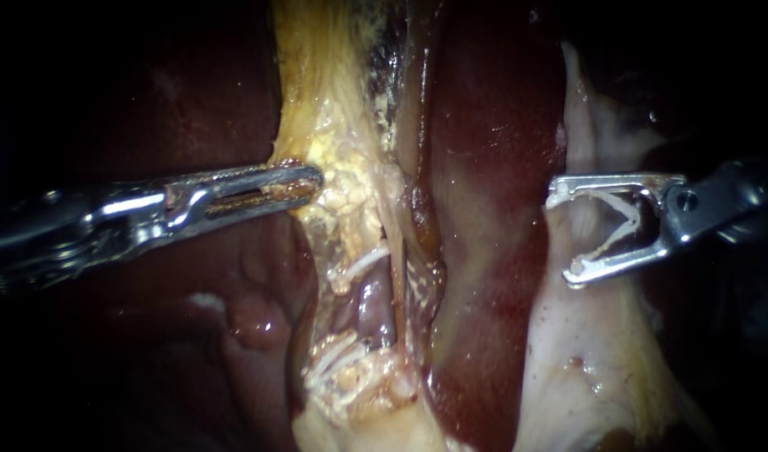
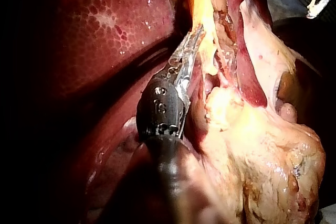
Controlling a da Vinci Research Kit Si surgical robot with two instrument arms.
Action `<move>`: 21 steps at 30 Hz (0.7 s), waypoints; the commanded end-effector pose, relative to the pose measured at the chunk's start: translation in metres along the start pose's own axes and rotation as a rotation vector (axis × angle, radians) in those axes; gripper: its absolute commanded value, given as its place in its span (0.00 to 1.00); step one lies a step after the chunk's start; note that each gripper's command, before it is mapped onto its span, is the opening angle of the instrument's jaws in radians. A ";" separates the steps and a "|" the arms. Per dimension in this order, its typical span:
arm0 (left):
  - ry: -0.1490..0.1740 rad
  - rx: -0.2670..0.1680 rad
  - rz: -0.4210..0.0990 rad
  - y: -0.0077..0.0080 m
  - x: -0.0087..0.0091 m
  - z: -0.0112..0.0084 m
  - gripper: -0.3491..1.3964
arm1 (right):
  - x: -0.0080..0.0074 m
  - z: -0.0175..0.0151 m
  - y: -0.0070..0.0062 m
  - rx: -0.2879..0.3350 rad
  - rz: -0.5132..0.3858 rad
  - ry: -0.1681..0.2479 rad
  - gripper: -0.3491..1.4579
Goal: Clipping first clip right tube
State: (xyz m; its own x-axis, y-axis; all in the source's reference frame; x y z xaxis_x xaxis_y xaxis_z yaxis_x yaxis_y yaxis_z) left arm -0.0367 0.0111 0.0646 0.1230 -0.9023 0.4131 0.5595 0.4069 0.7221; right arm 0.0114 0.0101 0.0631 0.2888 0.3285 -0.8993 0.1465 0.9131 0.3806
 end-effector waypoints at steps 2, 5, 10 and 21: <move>0.002 0.003 -0.001 0.0000 -0.0004 -0.0004 0.00 | -0.0005 0.0006 -0.0002 0.015 -0.009 0.004 0.52; 0.007 0.008 -0.005 0.0002 -0.0014 -0.0013 0.00 | -0.0017 0.0022 -0.0008 0.039 0.034 0.008 0.52; -0.031 0.005 -0.028 0.0000 -0.0043 -0.0045 0.00 | -0.0044 0.0068 -0.0017 0.081 0.105 0.013 0.52; -0.079 0.007 -0.005 -0.0038 -0.0066 -0.0088 0.00 | -0.0101 0.0148 -0.0018 0.123 0.213 0.004 0.52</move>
State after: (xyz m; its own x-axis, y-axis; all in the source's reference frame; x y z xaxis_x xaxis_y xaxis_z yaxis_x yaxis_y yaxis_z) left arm -0.0325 0.0142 0.0542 0.0534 -0.8909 0.4511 0.5520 0.4028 0.7301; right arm 0.0227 0.0014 0.0753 0.3217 0.5151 -0.7945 0.1921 0.7861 0.5875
